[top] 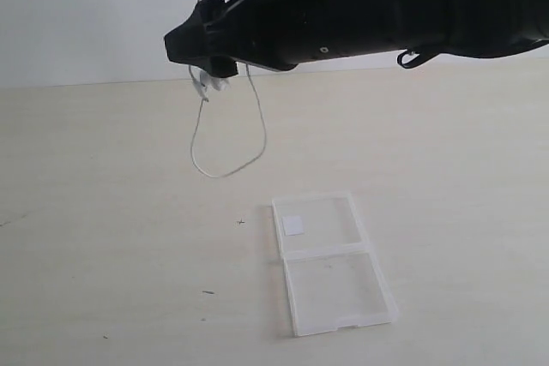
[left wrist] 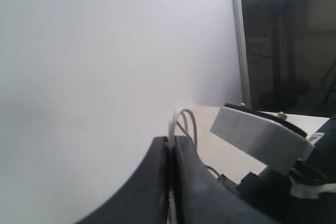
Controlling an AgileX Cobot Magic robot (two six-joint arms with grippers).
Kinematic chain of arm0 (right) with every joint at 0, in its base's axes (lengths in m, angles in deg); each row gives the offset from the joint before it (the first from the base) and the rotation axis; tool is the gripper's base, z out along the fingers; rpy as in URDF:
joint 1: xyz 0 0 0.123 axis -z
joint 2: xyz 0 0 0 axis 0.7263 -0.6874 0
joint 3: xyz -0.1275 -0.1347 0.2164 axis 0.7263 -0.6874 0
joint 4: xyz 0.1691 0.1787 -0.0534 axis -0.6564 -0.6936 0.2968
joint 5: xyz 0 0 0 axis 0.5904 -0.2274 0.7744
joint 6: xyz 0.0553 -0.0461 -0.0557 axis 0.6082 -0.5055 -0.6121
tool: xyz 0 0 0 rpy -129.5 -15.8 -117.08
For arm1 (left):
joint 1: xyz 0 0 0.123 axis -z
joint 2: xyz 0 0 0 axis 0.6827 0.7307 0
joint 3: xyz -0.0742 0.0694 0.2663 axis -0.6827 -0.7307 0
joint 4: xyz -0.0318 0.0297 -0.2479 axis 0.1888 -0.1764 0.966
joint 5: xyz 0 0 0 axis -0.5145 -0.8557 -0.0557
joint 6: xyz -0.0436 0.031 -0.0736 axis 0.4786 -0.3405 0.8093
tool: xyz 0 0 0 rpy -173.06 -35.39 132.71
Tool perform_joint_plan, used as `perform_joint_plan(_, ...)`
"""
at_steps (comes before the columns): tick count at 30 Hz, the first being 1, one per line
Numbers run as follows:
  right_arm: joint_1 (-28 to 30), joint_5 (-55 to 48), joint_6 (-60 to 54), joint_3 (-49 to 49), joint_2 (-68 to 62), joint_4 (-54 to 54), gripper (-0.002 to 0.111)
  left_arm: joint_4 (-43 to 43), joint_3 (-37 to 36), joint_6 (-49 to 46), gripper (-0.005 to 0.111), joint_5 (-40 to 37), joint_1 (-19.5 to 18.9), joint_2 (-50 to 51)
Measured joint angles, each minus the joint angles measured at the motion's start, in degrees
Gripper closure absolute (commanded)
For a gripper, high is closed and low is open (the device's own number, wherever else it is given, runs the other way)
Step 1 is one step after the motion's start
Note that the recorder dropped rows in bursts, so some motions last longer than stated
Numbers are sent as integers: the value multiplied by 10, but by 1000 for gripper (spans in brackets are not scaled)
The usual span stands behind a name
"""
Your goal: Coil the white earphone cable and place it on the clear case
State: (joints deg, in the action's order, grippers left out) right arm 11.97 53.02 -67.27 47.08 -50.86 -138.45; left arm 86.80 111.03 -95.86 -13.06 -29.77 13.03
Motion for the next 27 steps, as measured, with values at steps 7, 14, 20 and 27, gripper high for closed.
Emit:
perform_joint_plan(7, 0, -1, -80, 0, -15, -84, 42, 0, 19, 1, 107, -1, 0, 0)
perform_joint_plan(14, 0, -1, -133, 0, -22, -134, 47, 0, 20, 2, 107, -1, 0, 0)
perform_joint_plan(20, 0, 0, -160, 0, -23, -152, 108, 0, 20, 10, 107, -2, 0, 0)
perform_joint_plan(27, 0, 1, -135, 0, -23, -147, 108, 0, 20, 11, 107, 9, 0, 0)
